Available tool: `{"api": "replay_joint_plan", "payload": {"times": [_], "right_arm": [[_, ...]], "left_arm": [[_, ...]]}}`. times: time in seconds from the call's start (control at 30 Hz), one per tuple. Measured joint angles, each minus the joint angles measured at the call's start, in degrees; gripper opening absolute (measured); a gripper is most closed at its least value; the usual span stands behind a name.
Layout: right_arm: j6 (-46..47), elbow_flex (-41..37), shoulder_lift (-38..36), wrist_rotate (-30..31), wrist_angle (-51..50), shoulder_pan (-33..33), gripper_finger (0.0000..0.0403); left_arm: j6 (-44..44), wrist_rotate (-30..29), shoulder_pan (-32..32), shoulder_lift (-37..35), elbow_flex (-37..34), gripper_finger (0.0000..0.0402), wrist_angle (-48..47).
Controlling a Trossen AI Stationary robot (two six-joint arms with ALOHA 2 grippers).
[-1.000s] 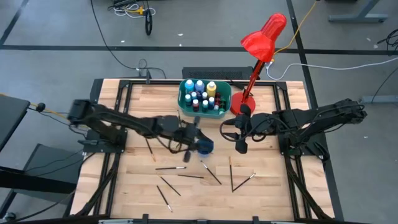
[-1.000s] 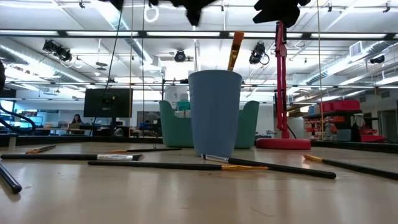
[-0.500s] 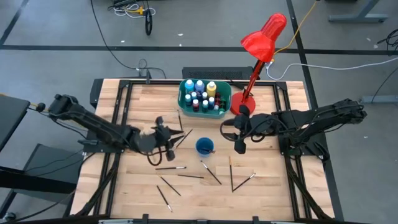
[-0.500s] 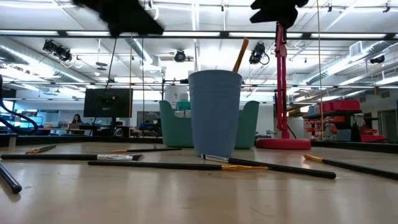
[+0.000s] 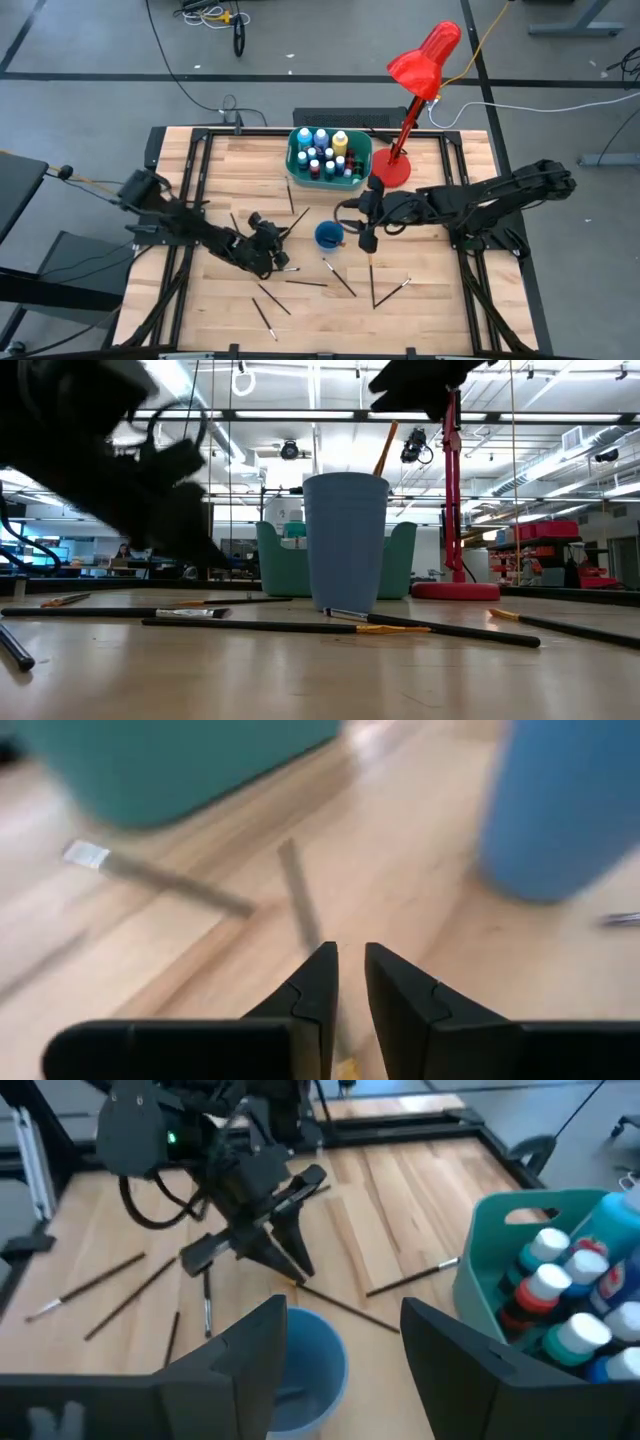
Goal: Pick & Place Paint Supplies
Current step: Put the gold paint brush into the blue cup
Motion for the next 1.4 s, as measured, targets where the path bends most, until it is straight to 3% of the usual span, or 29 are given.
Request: {"api": "replay_joint_plan", "payload": {"times": [0.3, 0.63, 1.07, 1.4], "right_arm": [[-3.0, 0.0, 4.2, -0.5, 0.0, 0.0, 0.0201], [-17.9, 0.0, 4.0, 2.7, 4.8, 0.0, 0.0201], [-28.7, 0.0, 3.9, 3.7, 5.2, 0.0, 0.0201], [-34.1, 0.0, 3.9, 3.7, 7.5, 0.0, 0.0201]], "left_arm": [[-7.3, 0.9, 0.6, 7.5, 0.1, 0.0056, 2.6], [-3.3, 1.1, 0.6, 7.7, 0.1, 0.0056, 3.0], [-7.3, 2.2, 3.5, 8.1, 0.2, 0.0057, 3.5], [-8.9, -3.7, 3.5, 16.8, 0.3, 0.0053, 10.8]]}}
